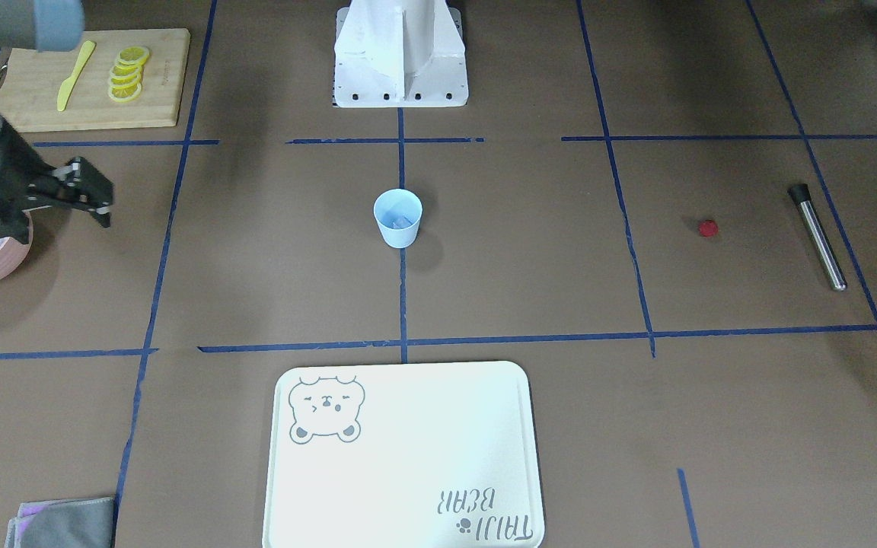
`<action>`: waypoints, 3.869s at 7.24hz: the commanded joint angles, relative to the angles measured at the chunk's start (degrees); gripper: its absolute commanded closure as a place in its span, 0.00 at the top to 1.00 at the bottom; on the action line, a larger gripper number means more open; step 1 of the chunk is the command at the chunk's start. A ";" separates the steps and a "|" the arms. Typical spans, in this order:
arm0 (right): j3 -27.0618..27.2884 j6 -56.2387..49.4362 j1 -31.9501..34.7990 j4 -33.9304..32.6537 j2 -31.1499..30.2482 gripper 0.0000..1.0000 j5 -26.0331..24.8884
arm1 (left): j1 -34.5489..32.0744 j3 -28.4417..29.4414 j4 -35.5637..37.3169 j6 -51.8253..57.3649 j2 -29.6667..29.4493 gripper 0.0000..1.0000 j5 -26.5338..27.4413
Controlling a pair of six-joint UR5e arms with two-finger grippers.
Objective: Mash ice and strawberries in cup
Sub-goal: 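Move the right gripper back over the pink bowl, then lower the right gripper into the ice and grasp another cube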
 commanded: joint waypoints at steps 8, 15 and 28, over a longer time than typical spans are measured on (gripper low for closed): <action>-5.18 22.20 7.86 25.12 -23.40 0.94 -1.44 | 0.07 -0.26 -0.01 0.09 0.00 1.00 -0.11; -8.37 37.82 -1.01 39.26 -29.48 0.73 -6.54 | 0.33 -0.44 -0.63 0.09 0.00 1.00 -0.99; -9.34 26.08 1.08 39.53 -25.46 0.02 -6.02 | 0.59 -1.05 -0.54 0.09 0.00 1.00 -0.99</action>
